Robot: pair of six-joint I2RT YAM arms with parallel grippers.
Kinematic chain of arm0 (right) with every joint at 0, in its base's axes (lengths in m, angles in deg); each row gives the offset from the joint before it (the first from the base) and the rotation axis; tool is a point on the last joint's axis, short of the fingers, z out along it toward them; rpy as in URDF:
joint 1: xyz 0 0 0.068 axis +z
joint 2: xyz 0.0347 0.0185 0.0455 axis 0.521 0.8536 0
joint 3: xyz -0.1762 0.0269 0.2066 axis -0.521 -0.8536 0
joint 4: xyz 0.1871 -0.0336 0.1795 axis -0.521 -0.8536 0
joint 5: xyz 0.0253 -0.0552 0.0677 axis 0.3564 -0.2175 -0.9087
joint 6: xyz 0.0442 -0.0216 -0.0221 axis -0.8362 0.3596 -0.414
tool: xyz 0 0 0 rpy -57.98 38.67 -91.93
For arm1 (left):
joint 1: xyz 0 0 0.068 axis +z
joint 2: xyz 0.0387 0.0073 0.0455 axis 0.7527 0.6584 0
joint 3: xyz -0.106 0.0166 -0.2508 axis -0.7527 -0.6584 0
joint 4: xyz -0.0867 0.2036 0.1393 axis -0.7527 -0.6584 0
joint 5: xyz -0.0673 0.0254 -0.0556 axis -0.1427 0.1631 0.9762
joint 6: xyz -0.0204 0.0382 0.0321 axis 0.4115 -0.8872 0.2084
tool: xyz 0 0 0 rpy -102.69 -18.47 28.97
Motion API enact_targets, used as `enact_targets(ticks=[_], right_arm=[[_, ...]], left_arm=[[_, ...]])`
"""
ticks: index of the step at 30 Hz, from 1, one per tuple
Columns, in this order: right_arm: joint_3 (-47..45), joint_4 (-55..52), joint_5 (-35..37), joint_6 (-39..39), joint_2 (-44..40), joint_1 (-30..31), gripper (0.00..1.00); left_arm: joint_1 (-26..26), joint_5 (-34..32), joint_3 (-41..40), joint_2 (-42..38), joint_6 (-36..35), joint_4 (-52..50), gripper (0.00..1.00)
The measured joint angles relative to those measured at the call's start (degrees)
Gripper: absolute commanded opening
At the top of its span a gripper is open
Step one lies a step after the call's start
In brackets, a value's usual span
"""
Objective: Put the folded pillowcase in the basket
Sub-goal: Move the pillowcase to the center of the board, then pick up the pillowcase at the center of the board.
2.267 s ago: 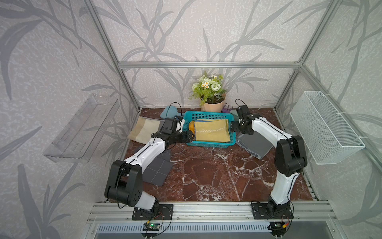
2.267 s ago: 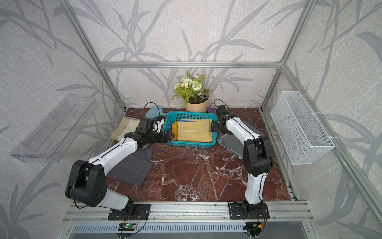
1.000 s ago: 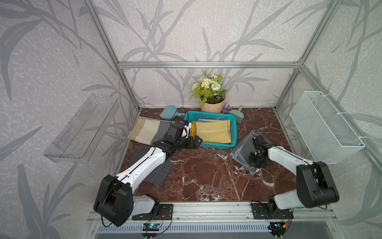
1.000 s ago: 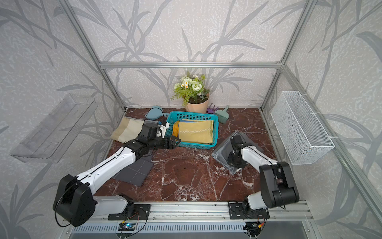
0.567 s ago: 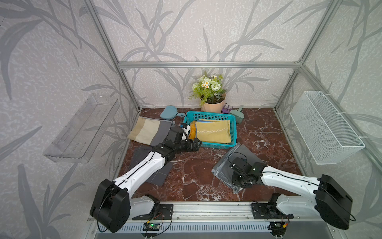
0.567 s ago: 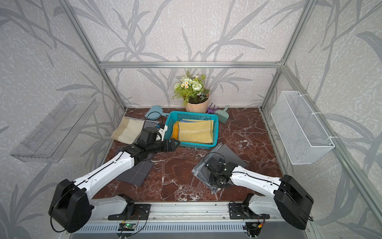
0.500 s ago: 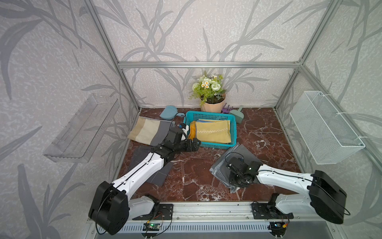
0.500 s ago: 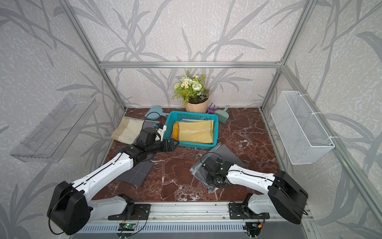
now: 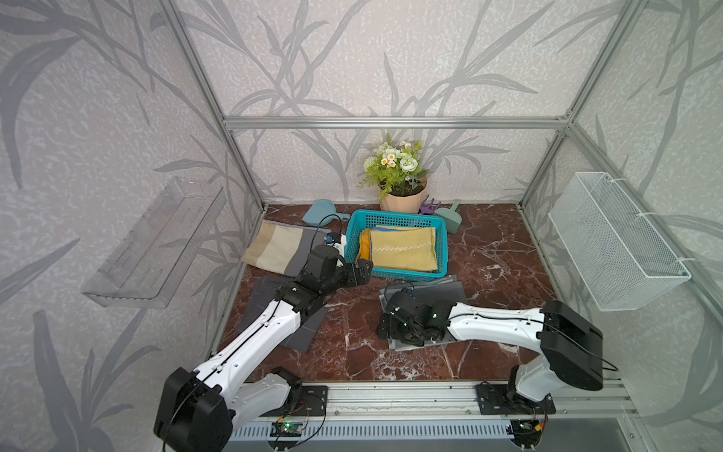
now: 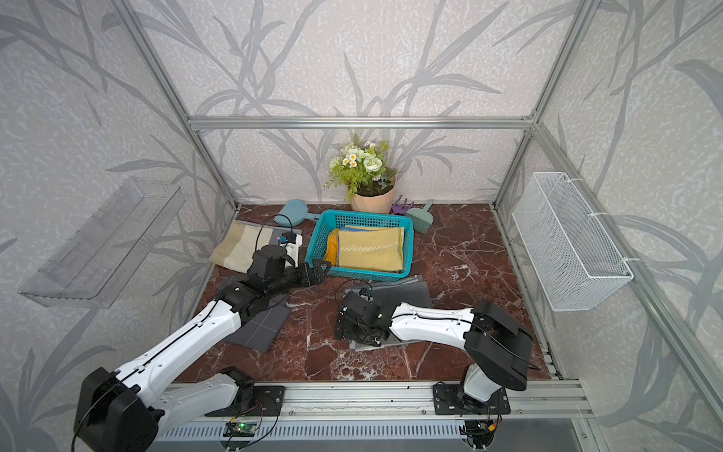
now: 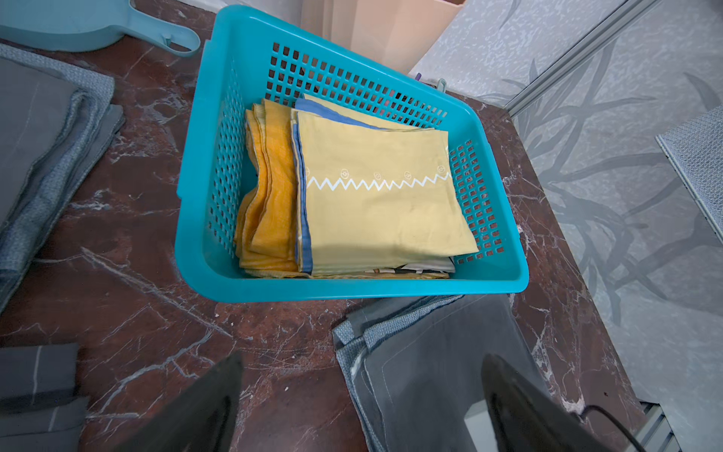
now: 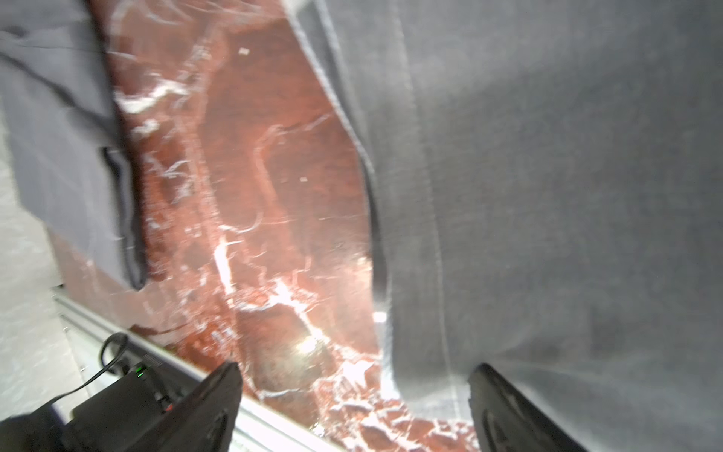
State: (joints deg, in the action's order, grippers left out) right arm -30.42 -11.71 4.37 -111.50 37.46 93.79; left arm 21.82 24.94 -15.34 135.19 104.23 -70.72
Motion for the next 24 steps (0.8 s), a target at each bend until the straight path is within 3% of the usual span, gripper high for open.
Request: enact_targets(ticks=[5, 7, 10, 12, 17, 24], right_arm=[[-0.02, -8.66, 5.05, 4.74, -15.10, -2.27, 0.99], [-0.26, -12.11, 5.44, 8.24, -21.90, -7.04, 0.99], [-1.51, -18.21, 6.40, 13.70, -28.70, -19.63, 0.99], [-3.85, -21.77, 6.29, 17.62, -30.73, -27.93, 0.99], [-9.64, -24.98, 1.42, 25.07, -30.84, -40.83, 0.99], [-12.20, -20.87, -6.27, 30.73, -27.91, -44.65, 0.99]], left_arm=[[-0.20, 4.28, -2.27, -0.26, 1.09, 0.04, 1.00], [-1.11, 7.02, -4.13, -0.44, 1.90, 0.00, 1.00], [-4.13, 10.47, -7.69, -1.33, 3.56, 0.37, 1.00], [-6.64, 12.35, -10.45, -2.14, 5.05, 1.22, 1.00], [-11.30, 15.30, -16.81, -1.90, 9.53, 7.41, 1.00], [-13.31, 17.09, -20.11, 4.96, 13.03, 15.87, 1.00]])
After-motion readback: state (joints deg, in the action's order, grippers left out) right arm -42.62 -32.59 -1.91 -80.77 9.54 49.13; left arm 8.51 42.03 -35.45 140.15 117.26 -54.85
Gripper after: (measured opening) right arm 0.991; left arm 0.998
